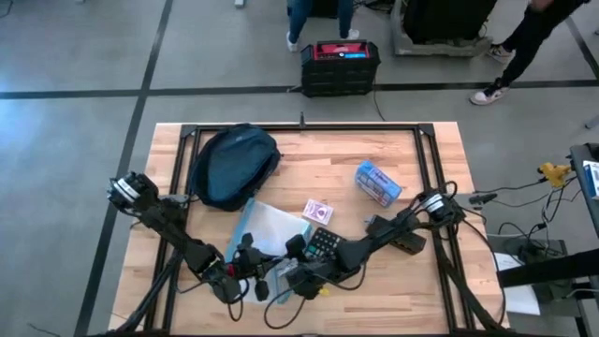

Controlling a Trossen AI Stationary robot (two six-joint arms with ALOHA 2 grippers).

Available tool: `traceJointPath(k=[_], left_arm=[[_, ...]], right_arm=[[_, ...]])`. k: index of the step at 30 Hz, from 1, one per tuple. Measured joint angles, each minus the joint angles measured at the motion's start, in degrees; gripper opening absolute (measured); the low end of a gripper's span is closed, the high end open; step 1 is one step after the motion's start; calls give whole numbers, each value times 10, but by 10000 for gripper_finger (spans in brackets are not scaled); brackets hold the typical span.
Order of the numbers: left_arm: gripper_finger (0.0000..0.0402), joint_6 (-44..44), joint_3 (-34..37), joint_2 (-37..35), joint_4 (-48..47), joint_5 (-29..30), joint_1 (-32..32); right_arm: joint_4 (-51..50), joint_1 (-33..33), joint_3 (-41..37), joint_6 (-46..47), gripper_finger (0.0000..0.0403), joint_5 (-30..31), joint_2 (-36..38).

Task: Unpack backpack
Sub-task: Put the black calculator into the transparent zip bag

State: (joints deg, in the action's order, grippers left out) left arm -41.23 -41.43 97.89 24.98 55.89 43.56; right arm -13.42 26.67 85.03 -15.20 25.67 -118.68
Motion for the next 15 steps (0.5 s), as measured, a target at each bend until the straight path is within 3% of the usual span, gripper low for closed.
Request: traceJointPath(k=[8, 15], left_arm=[[0, 10, 0, 2, -1, -11, 1], [0, 11, 0, 2, -1, -15, 4]], right_arm=[[-217, 40, -12, 98, 241, -7, 64], [-352, 89, -13, 150, 244, -5, 79]])
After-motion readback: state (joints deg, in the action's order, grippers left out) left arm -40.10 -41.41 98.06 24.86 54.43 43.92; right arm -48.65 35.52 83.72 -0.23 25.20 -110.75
